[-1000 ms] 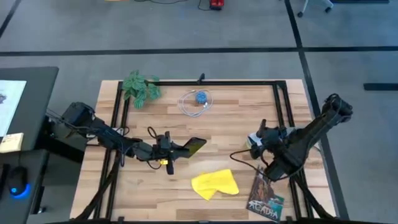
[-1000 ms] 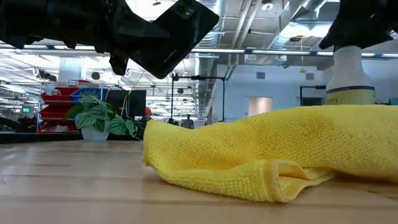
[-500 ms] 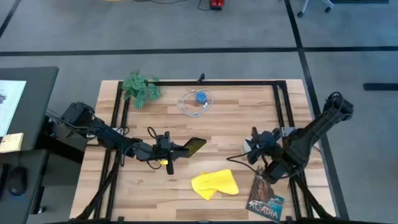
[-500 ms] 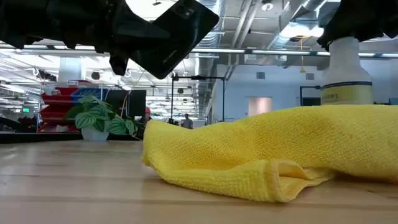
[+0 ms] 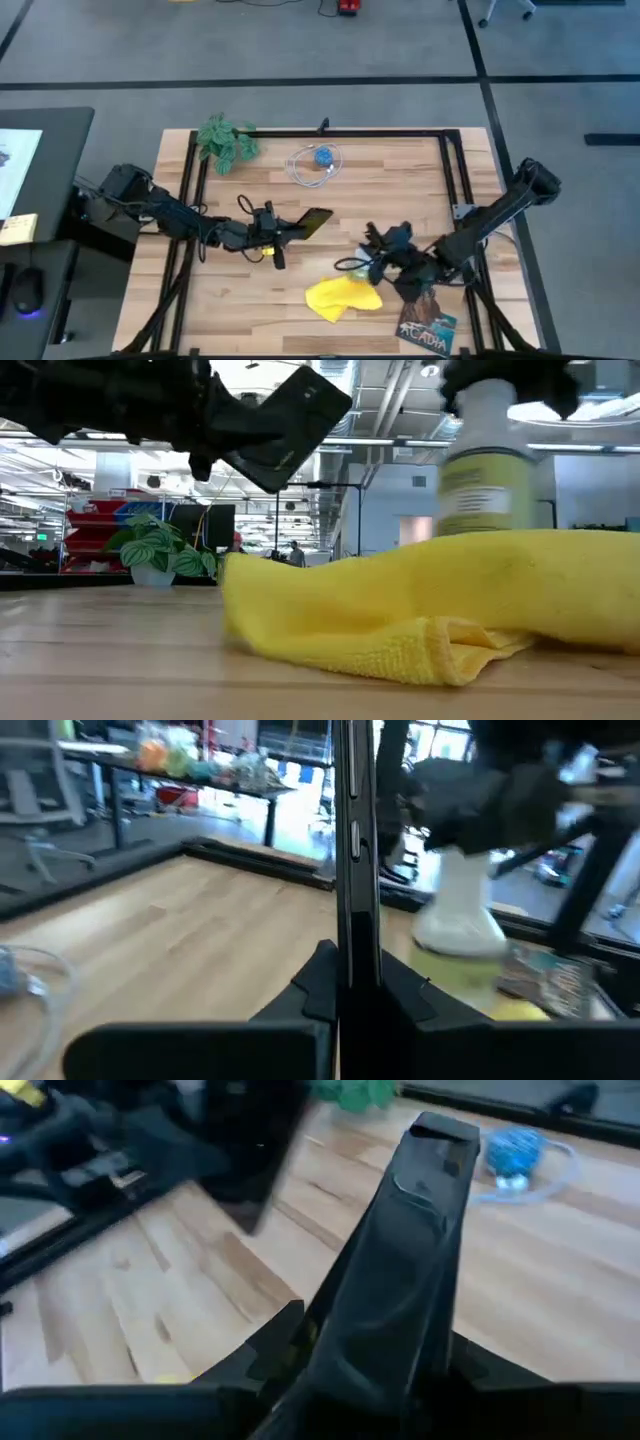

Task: Apply microfiber cloth
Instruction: Spray the back of the cellphone using a cleaning bottles

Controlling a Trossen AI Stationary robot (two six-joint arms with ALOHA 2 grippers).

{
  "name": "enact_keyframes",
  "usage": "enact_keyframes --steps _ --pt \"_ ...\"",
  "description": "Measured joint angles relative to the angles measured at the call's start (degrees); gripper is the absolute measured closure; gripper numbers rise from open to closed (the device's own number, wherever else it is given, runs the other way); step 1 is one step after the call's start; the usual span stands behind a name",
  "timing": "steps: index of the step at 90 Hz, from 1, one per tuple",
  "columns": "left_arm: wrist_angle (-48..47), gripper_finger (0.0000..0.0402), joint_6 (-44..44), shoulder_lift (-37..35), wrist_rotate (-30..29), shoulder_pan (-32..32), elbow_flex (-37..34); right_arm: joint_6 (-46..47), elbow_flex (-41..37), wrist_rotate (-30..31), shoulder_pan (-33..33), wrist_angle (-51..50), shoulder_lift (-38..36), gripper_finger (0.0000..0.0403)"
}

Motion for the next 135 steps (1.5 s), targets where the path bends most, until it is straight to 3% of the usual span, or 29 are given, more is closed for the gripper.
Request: enact_keyframes --steps 27,51,71,93,117,135 --pt "-0.21 0.0391 0.16 0.0 0.08 1.33 0.0 -15.36 8.68 -0.81 -2.4 3.5 9.11 0.0285" --pt "0.13 0.0391 0.12 -0.01 0.92 1.64 0.0 -30.45 13.34 -8.64 -2.29 3.03 11.85 0.0136" --pt "0.15 0.0391 -0.09 -0.02 3.21 1.55 0.04 -31.04 13.82 -13.26 -2.69 -0.69 10.03 0.0074" --pt "0.67 0.0391 0.09 -0.02 4.48 1.02 0.09 -30.58 13.81 -13.67 -2.64 -4.94 6.79 0.0052" --pt "-0.54 0.0391 0.08 -0.01 4.46 0.74 0.1 -30.58 13.41 -21.41 -3.58 -13.36 3.81 0.0048" --pt "-1.2 0.0391 0.22 0.0 4.43 0.63 0.09 -27.17 10.95 -21.79 -3.07 -15.52 4.28 0.0049"
